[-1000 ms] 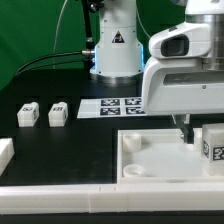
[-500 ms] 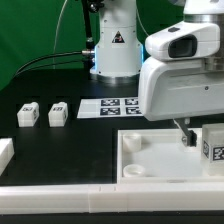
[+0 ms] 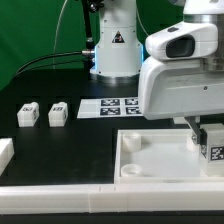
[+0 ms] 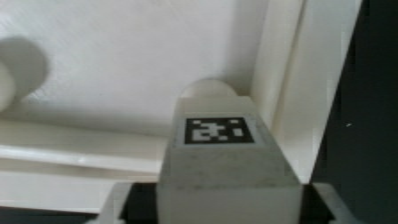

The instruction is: Assemble one leg

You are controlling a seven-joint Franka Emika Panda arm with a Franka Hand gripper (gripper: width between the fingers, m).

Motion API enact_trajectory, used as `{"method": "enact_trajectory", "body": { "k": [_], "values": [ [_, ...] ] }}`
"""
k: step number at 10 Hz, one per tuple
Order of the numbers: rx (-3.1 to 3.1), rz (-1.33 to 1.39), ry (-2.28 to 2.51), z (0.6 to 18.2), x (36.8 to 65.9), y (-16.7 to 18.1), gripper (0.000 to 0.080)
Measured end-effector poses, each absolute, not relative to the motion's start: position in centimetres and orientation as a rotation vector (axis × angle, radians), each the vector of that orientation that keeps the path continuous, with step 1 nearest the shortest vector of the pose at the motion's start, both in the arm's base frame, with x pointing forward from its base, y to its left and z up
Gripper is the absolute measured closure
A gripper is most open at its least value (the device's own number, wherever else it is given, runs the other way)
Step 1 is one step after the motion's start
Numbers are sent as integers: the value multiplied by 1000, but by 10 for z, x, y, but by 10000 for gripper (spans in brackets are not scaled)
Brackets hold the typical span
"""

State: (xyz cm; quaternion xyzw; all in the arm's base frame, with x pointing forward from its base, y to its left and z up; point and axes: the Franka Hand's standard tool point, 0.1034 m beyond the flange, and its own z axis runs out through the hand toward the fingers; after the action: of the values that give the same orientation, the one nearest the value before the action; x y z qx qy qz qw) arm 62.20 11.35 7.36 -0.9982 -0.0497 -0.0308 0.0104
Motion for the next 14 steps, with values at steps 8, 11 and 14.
{"method": "enact_trajectory", "body": {
  "k": [8, 11, 14],
  "values": [
    [-2826, -82, 1223, 73, 621, 115, 508],
    [-2537, -67, 1734, 73, 620, 115, 508],
    [-2186, -44, 2142, 73, 619, 116, 508]
  ]
}}
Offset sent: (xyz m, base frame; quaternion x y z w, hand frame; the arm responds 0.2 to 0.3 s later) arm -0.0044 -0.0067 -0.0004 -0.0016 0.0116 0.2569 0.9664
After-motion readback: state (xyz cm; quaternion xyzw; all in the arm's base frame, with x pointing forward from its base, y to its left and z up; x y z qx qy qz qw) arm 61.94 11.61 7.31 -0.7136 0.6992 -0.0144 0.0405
